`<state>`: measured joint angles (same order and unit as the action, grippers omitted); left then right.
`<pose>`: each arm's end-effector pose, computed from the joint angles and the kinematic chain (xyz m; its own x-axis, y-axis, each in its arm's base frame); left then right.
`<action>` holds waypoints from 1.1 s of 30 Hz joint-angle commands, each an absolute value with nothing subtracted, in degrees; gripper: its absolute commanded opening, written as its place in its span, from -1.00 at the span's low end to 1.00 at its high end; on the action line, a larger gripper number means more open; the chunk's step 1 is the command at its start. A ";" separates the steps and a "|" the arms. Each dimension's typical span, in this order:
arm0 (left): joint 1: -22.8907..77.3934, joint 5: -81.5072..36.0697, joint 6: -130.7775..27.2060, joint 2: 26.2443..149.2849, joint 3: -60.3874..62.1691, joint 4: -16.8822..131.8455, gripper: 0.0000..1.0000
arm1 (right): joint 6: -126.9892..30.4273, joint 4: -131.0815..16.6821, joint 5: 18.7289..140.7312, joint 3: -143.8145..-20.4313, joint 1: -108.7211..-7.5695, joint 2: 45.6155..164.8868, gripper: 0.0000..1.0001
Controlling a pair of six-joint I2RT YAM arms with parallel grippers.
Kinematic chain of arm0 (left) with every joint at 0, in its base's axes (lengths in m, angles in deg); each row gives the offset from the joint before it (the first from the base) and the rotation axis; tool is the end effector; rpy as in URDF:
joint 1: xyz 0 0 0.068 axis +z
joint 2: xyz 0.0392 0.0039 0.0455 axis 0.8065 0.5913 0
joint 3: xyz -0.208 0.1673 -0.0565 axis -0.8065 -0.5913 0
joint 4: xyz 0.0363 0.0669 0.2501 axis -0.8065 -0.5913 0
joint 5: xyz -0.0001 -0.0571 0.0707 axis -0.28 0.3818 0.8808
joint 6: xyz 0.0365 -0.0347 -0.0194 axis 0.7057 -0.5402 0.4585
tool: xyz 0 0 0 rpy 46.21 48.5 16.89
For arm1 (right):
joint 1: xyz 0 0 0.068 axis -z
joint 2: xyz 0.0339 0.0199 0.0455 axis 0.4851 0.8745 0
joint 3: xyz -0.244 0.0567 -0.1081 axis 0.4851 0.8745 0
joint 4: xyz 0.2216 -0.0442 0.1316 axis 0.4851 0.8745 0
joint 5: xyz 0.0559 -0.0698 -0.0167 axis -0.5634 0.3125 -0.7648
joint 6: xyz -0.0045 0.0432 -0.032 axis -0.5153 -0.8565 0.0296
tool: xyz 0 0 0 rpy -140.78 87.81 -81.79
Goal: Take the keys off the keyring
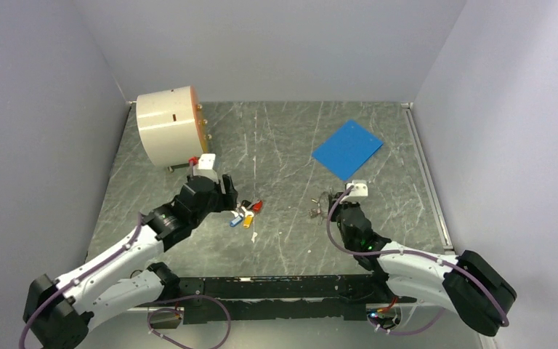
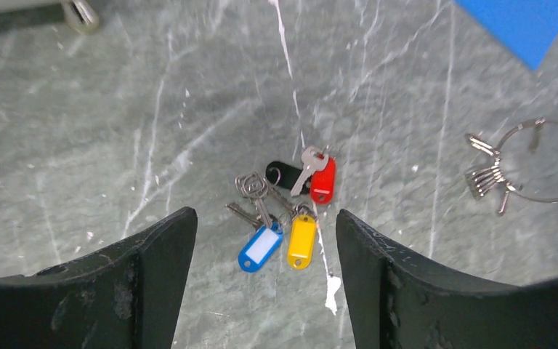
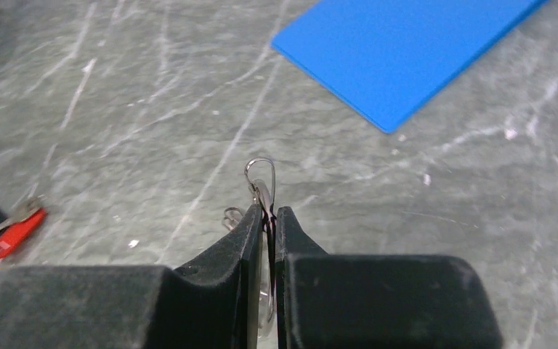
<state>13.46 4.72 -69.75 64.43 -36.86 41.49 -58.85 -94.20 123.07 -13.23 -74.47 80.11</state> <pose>0.1610 -0.1210 0.2483 -0.5429 -0.1502 -0.8263 0.1488 0.9511 -0.2707 0.1397 0.1124 0.1632 -0.2018 0.1408 -0.9693 -0.1249 0.9778 0.1681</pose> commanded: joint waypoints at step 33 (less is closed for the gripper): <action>13.68 22.32 -65.10 27.15 -14.57 5.27 0.88 | -77.65 -20.30 142.83 -49.59 -66.56 40.52 0.98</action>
<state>13.46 18.91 -67.36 28.13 -15.93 6.36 -80.54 -30.29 139.77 -43.02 -66.58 41.40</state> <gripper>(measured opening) 0.939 0.990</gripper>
